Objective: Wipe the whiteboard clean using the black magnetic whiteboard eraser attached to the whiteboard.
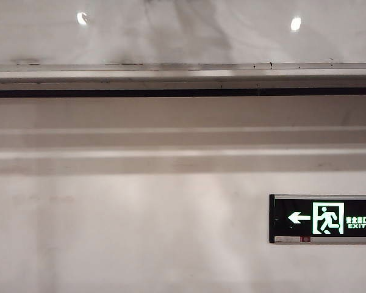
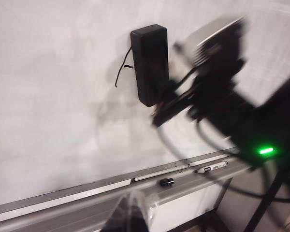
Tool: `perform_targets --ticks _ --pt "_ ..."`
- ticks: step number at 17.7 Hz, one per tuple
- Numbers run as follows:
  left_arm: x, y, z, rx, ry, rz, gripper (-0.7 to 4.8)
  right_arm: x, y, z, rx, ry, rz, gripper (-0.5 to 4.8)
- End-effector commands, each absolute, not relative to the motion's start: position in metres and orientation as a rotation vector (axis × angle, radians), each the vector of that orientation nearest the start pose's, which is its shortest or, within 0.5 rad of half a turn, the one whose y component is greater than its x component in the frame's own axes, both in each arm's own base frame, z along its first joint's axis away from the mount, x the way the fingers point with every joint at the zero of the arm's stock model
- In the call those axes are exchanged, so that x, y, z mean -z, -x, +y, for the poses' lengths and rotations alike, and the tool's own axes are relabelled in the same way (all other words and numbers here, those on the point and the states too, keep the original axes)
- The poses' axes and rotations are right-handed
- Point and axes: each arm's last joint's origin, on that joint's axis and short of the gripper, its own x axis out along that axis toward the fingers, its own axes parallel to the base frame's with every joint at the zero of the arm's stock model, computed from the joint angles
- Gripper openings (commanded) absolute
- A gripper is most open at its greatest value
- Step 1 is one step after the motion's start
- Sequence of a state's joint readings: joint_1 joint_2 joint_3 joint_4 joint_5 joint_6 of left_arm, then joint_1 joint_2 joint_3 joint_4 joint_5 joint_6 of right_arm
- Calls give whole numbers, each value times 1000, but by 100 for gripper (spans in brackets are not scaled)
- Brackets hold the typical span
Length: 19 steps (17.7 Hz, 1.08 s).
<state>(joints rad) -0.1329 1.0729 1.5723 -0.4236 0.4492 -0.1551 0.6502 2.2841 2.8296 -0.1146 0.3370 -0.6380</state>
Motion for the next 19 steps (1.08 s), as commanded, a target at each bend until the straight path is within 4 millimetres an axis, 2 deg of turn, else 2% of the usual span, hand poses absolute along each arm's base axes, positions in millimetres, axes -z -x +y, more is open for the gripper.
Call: perform_targets --ticks 1,3,4,5,6,7,8,10,12,16,19 --pt "-516 -168 -35 588 137 -53 -5 -562 -330 255 -175 375 -594 352" --pt "-516 -168 -35 588 137 -61 -5 -578 -315 246 -163 344 -642 350" --pt "-518 -168 -35 590 134 -74 -5 -590 -303 236 -144 320 -672 297" --pt "-519 -170 -36 594 135 -92 -1 -598 -294 229 -128 306 -690 209" --pt "-521 -172 -36 598 158 -110 45 -607 -285 220 -97 299 -706 86" --pt "-523 -175 -38 610 186 -130 121 -615 -276 212 -67 295 -720 16" --pt "-525 -180 -43 637 212 -153 216 -624 -265 203 -43 295 -736 -5" --pt "-528 -191 -56 679 247 -198 371 -640 -242 184 -22 265 -780 -5" --pt "-528 -203 -73 717 259 -248 479 -656 -219 166 5 221 -838 -5" --pt "-522 -232 -119 699 336 -353 479 -675 -183 136 30 176 -894 -5" --pt "-510 -261 -153 674 377 -377 479 -681 -167 124 38 155 -919 -5"
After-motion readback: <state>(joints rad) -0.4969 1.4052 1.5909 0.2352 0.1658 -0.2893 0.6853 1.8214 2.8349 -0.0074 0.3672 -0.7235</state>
